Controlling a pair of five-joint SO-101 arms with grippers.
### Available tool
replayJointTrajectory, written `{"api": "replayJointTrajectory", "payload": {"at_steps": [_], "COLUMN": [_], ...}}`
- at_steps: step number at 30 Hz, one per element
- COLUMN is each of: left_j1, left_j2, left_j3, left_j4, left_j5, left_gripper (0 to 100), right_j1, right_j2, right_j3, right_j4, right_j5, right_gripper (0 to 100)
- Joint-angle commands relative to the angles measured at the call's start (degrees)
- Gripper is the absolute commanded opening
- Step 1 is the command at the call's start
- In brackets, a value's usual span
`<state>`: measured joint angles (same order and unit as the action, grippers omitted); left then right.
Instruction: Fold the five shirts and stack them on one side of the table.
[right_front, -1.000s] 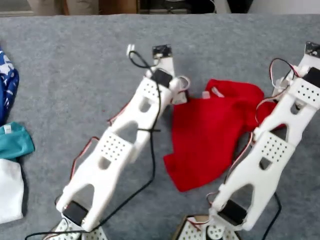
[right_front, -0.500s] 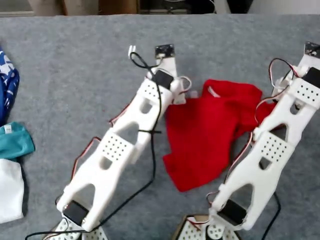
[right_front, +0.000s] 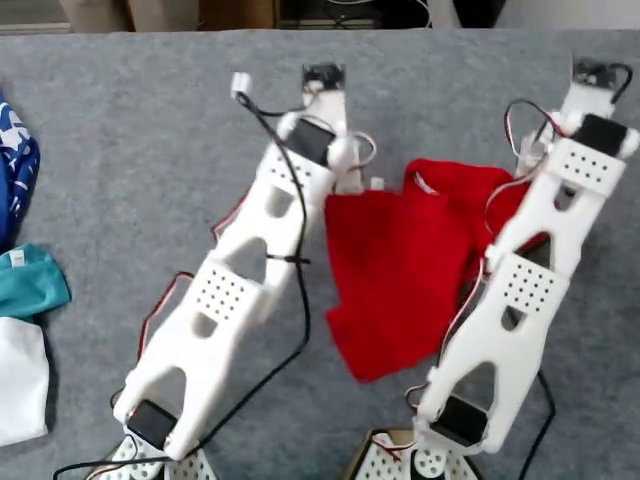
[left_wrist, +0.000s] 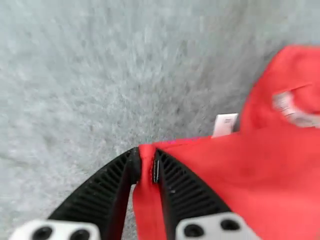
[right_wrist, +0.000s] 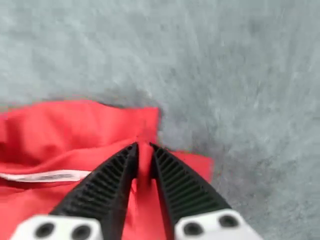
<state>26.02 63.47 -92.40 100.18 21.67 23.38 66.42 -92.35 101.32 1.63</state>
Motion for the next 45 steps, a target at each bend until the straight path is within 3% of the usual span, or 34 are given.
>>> {"api": "replayJointTrajectory", "payload": {"at_steps": [1,13,28,36,45], "left_j1": [-2.8,-6.0,-6.2,-6.2,-6.0], "left_j2": [-11.5,-48.7,-92.4,-105.0,-106.9], "left_j3": [0.7,17.0,41.8,47.8,54.7], "left_j4": [0.6,0.6,0.6,0.6,0.5], "left_j5": [-1.8,-11.2,-17.6,-17.9,-18.0], "left_gripper": [2,2,2,2,2], "right_j1": [-3.2,-5.8,-5.3,-5.3,-5.7], "right_j2": [-11.5,-38.0,-70.2,-78.4,-76.9], "right_j3": [-3.1,-3.1,-3.1,-3.0,1.7], "right_j4": [0.9,0.6,-8.2,-10.7,-10.3], "right_j5": [0.4,0.2,0.2,0.5,0.3], "right_gripper": [0.5,0.5,0.5,0.5,0.5]}}
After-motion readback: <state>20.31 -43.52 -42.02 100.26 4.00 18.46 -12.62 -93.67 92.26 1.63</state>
